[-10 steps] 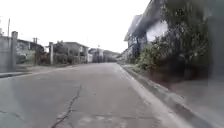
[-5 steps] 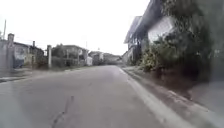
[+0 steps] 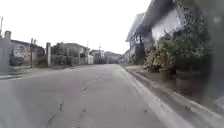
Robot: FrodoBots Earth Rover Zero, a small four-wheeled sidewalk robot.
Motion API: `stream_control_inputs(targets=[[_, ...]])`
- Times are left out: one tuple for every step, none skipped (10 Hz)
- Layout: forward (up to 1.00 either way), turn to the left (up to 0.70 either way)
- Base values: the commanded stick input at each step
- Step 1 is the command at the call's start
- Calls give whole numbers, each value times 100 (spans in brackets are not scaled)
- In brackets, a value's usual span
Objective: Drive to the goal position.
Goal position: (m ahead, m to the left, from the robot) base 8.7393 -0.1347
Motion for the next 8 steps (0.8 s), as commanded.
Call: stream_control_inputs(targets=[[100, 0], [100, -3], [100, -32], [100, -35], [100, -11], [100, -2], [100, 0], [100, 0]])
